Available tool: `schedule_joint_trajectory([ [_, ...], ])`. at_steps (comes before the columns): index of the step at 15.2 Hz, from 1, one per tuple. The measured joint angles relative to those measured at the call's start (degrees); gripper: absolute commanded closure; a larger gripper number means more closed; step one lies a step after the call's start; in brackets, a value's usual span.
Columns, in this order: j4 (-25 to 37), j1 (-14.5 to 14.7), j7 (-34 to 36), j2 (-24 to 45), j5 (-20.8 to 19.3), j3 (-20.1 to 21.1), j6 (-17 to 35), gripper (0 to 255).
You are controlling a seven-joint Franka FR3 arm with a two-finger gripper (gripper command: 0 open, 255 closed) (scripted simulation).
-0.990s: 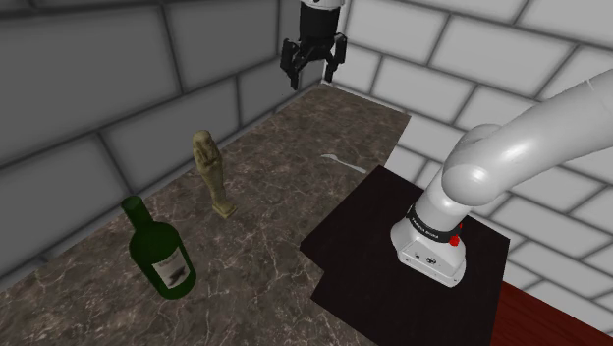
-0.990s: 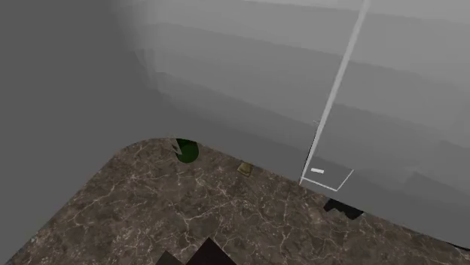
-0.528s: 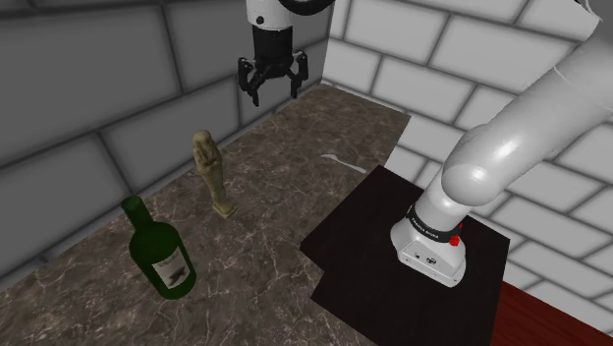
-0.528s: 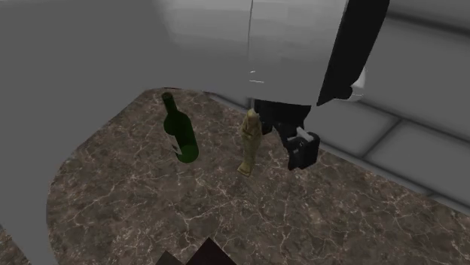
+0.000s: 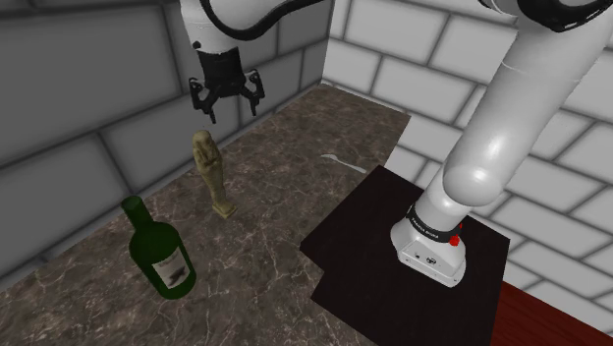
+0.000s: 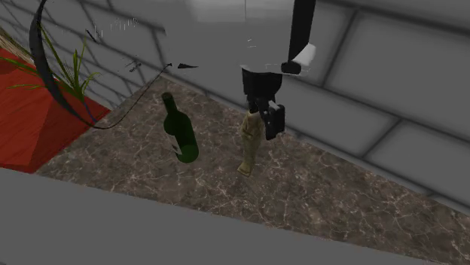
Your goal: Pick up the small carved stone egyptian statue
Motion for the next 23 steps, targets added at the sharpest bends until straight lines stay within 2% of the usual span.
schedule_joint_trajectory([
  [7, 16.4, 6.4, 11.1, 17.5, -8.1, -0.3, -3.7, 0],
  [14, 15.7, 7.3, 12.9, 20.7, -9.7, -1.0, -0.5, 0],
  [15, 15.6, 7.3, 13.0, 20.8, -9.8, -1.0, -0.2, 255],
  [23, 15.5, 7.3, 13.0, 20.9, -9.9, -1.1, 0.0, 255],
])
